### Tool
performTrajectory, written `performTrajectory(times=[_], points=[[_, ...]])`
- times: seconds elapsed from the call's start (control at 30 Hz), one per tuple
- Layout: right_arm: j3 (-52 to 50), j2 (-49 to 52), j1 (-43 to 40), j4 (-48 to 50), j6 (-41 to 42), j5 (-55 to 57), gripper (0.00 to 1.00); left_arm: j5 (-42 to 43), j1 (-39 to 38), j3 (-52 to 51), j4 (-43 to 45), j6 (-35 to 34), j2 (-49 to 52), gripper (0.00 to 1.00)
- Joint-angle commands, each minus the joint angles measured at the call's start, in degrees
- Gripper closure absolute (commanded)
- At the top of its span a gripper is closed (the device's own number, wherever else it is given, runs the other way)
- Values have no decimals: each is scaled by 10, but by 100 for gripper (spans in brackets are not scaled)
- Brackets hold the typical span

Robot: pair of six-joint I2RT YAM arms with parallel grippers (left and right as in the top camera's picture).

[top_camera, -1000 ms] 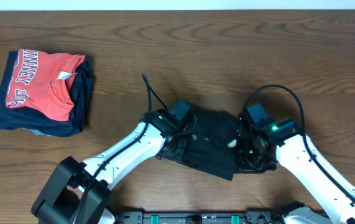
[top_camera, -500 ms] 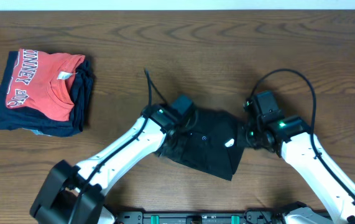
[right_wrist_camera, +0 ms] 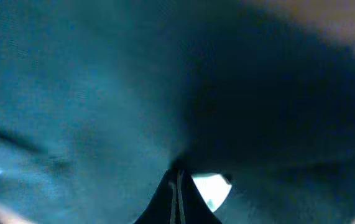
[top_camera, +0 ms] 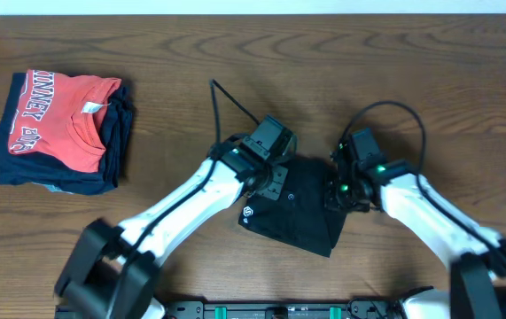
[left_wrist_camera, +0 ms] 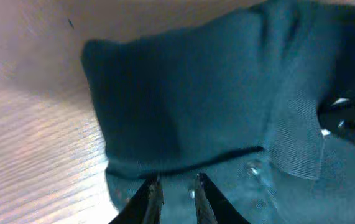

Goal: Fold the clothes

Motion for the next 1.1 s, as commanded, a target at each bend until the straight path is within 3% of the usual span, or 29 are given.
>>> performTrajectory(times=[0.0,0.17,0.23,0.33,0.47,0.6,0.67,0.83,1.07], points=[[-21,51,8,7,16,5,99,-5,2,-7,8,-4,52,80],[-21,62,-4,-35,54,62,99,-22,10,-7,6,4,105,77],[-20,51,-7,-40,35,59,99,-22,22,-5,-10,4,104,63],[-19,23,-7,-54,12,59,99,-12,45,13,-55,3,85,50],[-18,-43,-7,-69,-16,48,95,45,85,48,-134,4,36,41],[-18,-126,-7,-61,-42,23,93,116,108,51,-173,4,-16,40],[-18,-161,-7,-57,-42,23,93,129,107,50,-185,4,-30,49],[-18,-210,-7,-44,-41,39,93,172,73,19,-179,-1,-27,94],[-18,-211,-7,-48,-36,51,94,144,36,-100,-70,-155,-19,94]])
